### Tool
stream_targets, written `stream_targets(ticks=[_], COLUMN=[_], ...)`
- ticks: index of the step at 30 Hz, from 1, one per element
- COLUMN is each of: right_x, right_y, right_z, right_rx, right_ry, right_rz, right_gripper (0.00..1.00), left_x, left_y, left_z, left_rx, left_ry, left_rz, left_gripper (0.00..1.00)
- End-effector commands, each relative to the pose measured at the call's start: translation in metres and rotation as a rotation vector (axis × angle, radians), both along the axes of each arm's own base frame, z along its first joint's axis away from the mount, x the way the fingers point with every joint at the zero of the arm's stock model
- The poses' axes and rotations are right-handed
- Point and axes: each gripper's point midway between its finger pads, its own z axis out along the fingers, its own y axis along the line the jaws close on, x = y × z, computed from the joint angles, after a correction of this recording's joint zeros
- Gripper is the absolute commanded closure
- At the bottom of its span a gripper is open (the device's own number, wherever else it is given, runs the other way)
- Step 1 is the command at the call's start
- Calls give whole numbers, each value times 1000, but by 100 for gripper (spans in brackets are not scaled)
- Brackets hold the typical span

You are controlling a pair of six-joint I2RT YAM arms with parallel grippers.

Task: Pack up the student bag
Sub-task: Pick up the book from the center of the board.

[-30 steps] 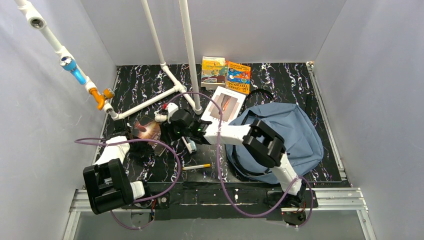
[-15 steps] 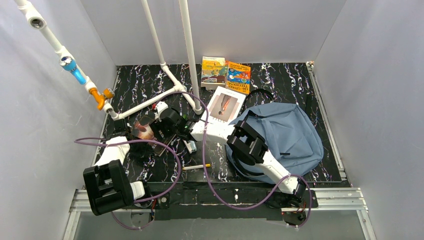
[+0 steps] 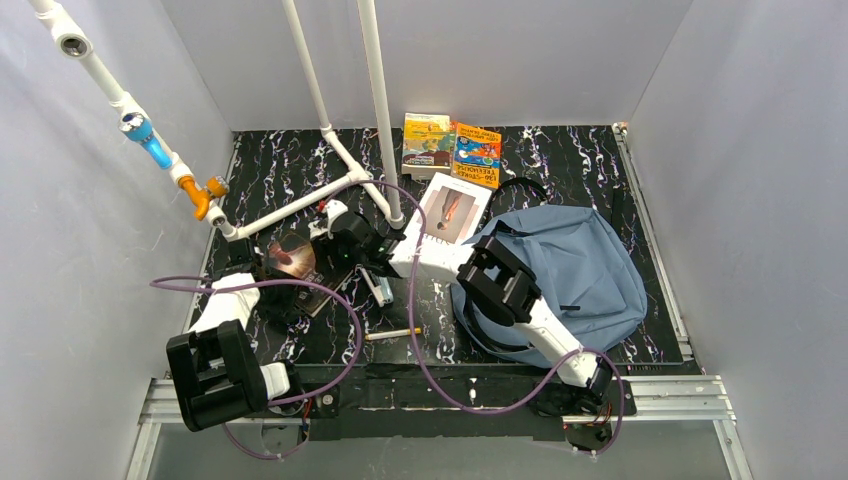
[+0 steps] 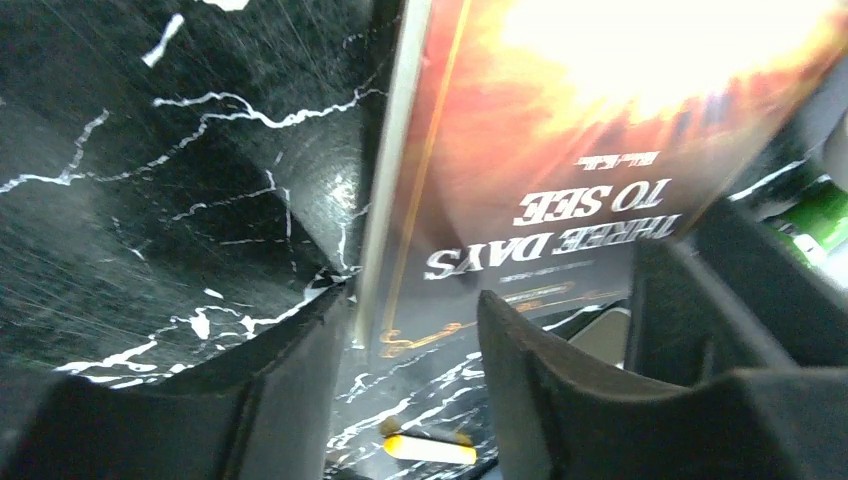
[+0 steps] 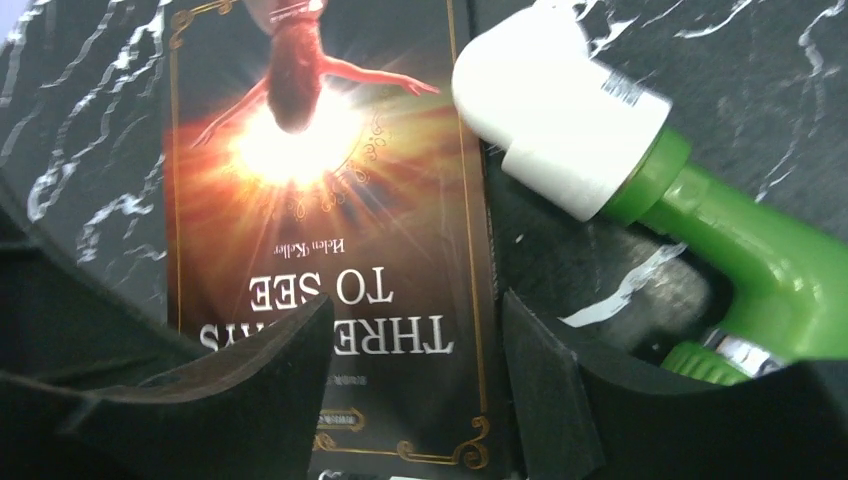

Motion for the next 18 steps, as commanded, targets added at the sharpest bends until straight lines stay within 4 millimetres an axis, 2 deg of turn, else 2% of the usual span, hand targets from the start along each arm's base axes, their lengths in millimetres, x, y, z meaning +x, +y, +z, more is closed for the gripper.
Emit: stream_targets(ticks=[1,4,9,12,15,18], right_x=[-53,-64,-66,-70,-75,-82], right_y=[-6,-4,-4,-5,-8,-11], right_z=[-12,-6,0,1,6,15], right_rx=[55,84,105,105,127,144], right_ry=[246,293,299,309,331,349], right_rz=[73,100,103,117,124,144], right_gripper=[34,40,41,43,45,45], left_x=[-8,-5,-1,6,14,17], left_y=[-11,-17,-20,-19,-18,-19], left_z=[-1,-1,8,22,38,46], left_rx=[-58,-88,-94,-85,-69,-75], left_ry=[22,-1,-85,-173,-250,-279], left_rz=[-2,1,11,30,36,31], left_gripper=[47,50,70,80,81,72])
